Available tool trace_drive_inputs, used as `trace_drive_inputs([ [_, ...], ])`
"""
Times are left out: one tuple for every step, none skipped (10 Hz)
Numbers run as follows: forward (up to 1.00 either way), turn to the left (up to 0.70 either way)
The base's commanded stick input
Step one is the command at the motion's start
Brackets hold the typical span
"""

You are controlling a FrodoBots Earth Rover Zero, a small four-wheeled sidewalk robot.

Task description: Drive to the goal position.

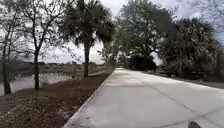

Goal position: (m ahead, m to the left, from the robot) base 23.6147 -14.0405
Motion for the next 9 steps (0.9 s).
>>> trace_drive_inputs([
  [0.70, -0.35],
  [0.70, -0.23],
  [0.70, 0.00],
  [0.70, 0.00],
  [0.70, 0.00],
  [0.70, 0.00],
  [0.70, 0.00],
  [0.70, 0.00],
  [0.70, 0.00],
])
